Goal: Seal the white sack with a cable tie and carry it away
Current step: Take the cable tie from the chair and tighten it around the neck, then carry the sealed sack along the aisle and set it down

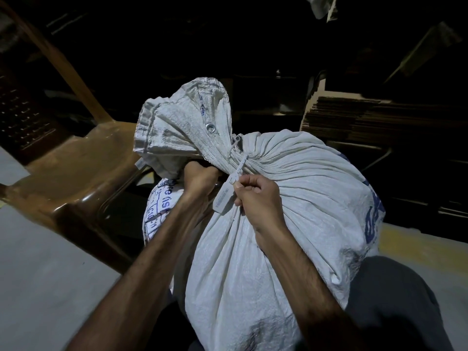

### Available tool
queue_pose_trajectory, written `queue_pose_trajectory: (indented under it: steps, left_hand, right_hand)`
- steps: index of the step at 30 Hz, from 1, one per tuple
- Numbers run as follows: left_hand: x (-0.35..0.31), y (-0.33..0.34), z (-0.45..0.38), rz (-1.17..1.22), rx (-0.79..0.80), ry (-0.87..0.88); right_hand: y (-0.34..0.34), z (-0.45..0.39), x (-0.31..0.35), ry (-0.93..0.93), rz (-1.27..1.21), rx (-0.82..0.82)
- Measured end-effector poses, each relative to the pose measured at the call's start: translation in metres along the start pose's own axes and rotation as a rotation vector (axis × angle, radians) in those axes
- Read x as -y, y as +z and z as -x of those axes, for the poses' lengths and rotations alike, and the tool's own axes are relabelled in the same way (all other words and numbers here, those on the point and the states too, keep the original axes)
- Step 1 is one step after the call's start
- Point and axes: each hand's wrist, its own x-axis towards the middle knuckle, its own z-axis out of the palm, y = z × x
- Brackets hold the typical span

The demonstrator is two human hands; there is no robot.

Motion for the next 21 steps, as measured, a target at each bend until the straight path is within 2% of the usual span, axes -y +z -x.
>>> queue_pose_trajectory:
  steps: [7,12,14,17,19,21]
  left_hand:
    - [-0.023,-0.005,-0.01,-0.155,0.203,0.031]
    - [-0.039,-0.008,-0.02,-0.306,0.372,0.207]
    - [-0.041,-0.007,-0.022,-0.356,0.394,0.239]
    - [-0.04,-0.013,-0.009,-0.266,0.367,0.221]
    - [-0.03,-0.024,-0.001,-0.22,0.367,0.226]
    - [-0.017,-0.038,0.009,-0.203,0.315,0.284]
  right_hand:
    - [0.01,0.003,0.005,0.002,0.002,-0.064]
    - [0.022,0.0,0.004,-0.036,0.069,-0.113]
    - [0.024,-0.002,0.004,-0.052,0.111,-0.122]
    - [0.017,-0.005,0.005,-0.076,0.198,-0.066]
    - [0.008,-0.007,0.007,-0.167,0.314,-0.024]
    - [-0.003,-0.01,0.011,-0.383,0.573,-0.017]
